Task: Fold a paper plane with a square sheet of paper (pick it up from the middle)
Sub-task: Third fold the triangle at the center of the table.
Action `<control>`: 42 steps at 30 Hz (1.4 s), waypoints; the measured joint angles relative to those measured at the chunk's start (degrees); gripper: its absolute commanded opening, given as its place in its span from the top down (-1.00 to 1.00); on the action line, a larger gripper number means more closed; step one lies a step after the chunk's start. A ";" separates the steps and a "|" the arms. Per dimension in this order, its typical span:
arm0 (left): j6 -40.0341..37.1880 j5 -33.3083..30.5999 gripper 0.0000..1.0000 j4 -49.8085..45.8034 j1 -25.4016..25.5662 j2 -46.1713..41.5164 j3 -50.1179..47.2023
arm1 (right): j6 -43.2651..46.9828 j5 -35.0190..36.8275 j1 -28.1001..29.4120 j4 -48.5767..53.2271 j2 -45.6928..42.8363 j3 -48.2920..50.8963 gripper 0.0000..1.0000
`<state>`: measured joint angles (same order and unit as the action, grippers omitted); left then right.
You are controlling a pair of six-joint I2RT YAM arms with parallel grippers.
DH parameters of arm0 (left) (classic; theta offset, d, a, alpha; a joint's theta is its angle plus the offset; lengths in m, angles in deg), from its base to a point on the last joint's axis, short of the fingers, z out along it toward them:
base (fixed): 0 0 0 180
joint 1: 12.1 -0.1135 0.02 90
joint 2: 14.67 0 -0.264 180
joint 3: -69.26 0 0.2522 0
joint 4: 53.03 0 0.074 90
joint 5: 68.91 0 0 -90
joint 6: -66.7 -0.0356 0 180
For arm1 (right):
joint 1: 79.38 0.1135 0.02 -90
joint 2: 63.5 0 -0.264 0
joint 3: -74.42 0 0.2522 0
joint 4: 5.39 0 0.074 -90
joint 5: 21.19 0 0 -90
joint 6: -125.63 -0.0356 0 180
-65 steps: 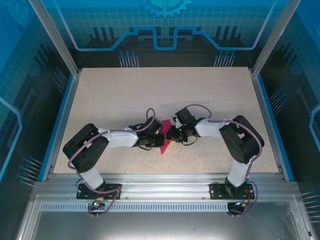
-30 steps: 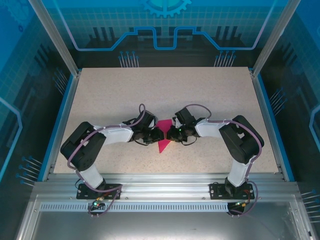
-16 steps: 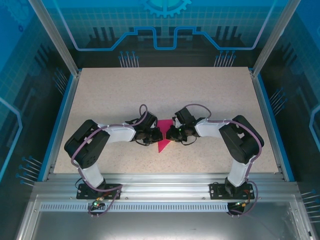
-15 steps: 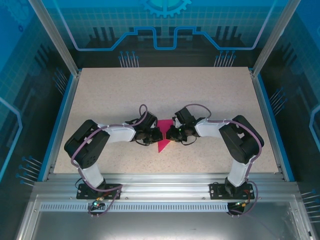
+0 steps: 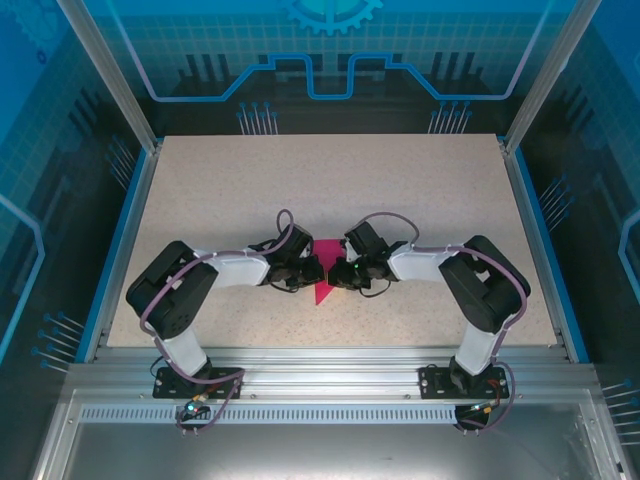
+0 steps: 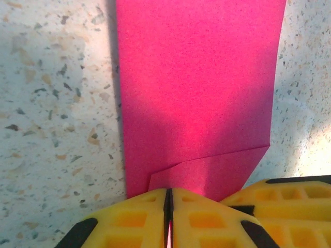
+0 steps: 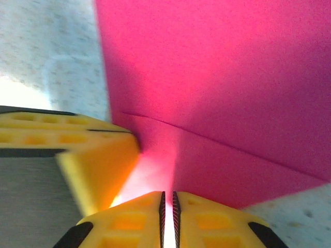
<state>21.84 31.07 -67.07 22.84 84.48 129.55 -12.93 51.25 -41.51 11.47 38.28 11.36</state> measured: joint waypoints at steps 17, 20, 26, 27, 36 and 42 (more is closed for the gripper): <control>0.00 4.44 0.60 -0.63 0.17 -11.69 -6.51 | -0.98 0.00 -0.02 -1.40 0.61 0.13 0.70; 0.22 7.91 0.61 0.87 0.92 -11.74 -6.51 | -1.25 -0.02 -0.02 -1.46 0.61 0.13 0.70; 2.25 10.08 0.62 3.13 1.46 -9.53 -6.54 | -1.40 -0.22 -0.02 -1.49 0.61 0.13 0.69; 2.75 10.23 0.63 3.50 1.44 -8.72 -6.56 | -1.38 -0.20 -0.02 -1.49 0.61 0.13 0.69; 6.23 13.92 0.64 9.22 0.57 -6.19 -8.57 | -1.33 0.22 -0.02 -1.33 0.83 0.11 0.69; 7.52 14.12 0.64 13.97 0.48 -6.60 -11.39 | -1.11 0.24 -0.02 -1.05 0.85 -0.04 0.69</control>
<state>29.36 45.19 -53.10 23.32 77.88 118.16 -14.04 51.49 -41.53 10.42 39.13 11.32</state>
